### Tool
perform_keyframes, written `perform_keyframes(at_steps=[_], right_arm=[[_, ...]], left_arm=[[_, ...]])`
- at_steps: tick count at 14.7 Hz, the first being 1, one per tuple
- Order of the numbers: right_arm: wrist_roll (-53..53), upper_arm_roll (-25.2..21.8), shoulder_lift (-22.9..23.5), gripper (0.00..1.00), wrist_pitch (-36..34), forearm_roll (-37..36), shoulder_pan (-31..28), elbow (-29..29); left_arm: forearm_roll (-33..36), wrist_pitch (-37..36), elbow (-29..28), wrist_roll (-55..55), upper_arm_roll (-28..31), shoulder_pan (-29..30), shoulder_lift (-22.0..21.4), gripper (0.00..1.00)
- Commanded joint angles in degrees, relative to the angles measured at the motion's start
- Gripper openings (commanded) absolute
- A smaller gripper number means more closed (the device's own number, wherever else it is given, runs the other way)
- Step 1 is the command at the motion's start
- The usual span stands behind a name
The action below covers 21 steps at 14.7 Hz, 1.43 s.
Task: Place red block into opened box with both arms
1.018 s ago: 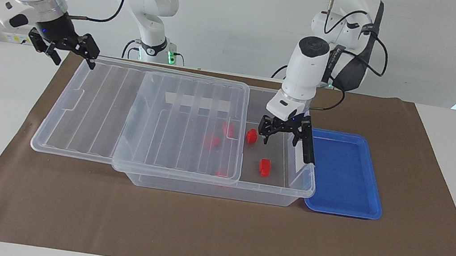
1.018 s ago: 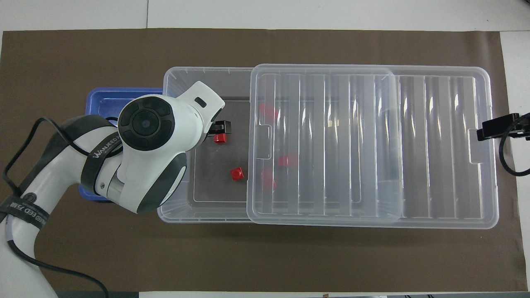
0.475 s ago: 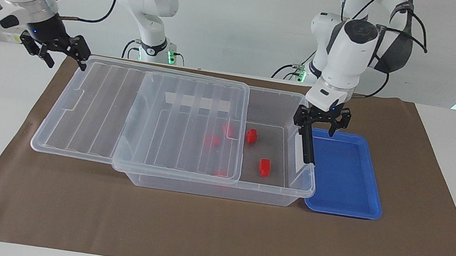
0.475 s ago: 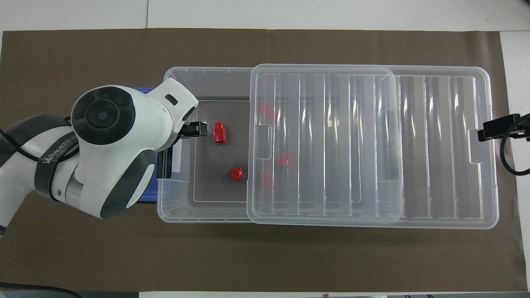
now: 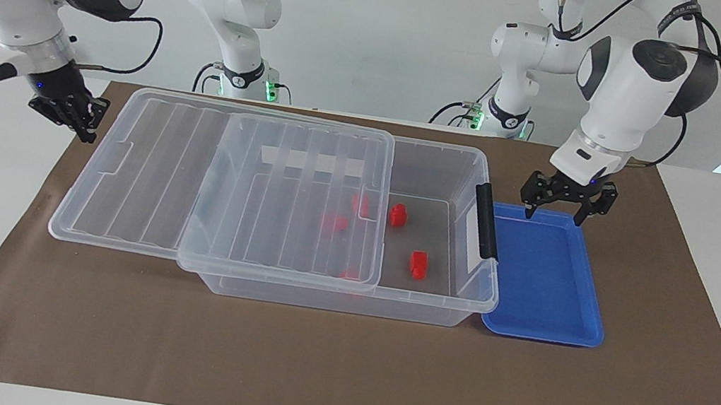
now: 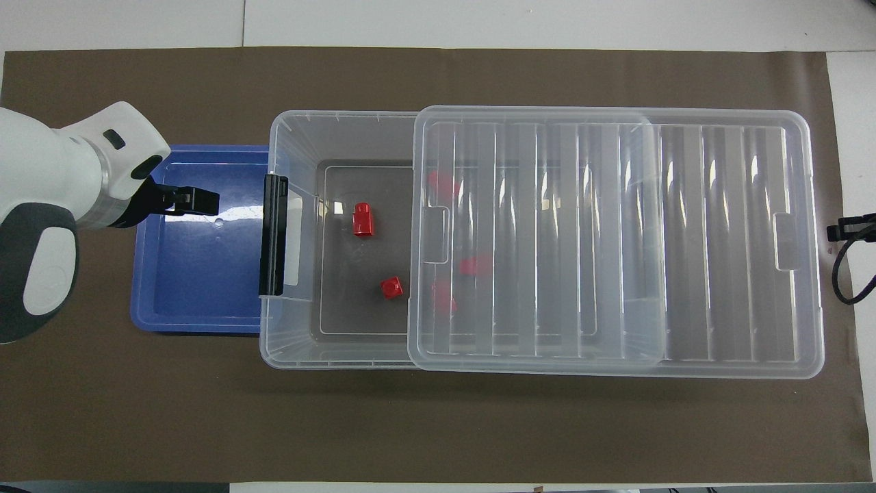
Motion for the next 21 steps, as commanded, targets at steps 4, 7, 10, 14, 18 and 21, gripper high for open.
perform_keyframes(at_steps=[4, 7, 10, 14, 18, 21], right_arm=[[-1.3, 0.6, 2.5, 0.0, 2.8, -0.3, -2.3, -1.1], [-0.3, 0.6, 2.5, 0.0, 3.4, -0.3, -1.2, -1.4], [1.3, 0.7, 2.3, 0.0, 4.8, -0.3, 0.1, -2.7], [3.8, 0.7, 2.2, 0.0, 4.6, -0.2, 2.2, -2.8], [9.5, 0.8, 2.2, 0.0, 4.3, -0.2, 5.9, -2.8], [13.7, 0.8, 2.2, 0.0, 4.3, -0.2, 9.0, -2.8]], left_arm=[[-2.8, -4.1, 3.8, 5.3, -0.3, 5.0, -0.7, 1.0], [-2.8, -9.1, 6.7, 7.6, -0.1, 6.0, -1.1, 1.0], [-2.8, -16.0, 11.9, 8.8, 0.1, 6.9, -0.9, 1.0], [-2.7, -20.5, 13.5, 8.7, 0.1, 7.0, -1.0, 1.0], [-2.6, -22.5, 14.1, 8.7, 0.1, 7.0, -0.8, 1.0], [-2.6, -22.8, 15.1, 8.7, 0.2, 7.1, -0.1, 1.0]])
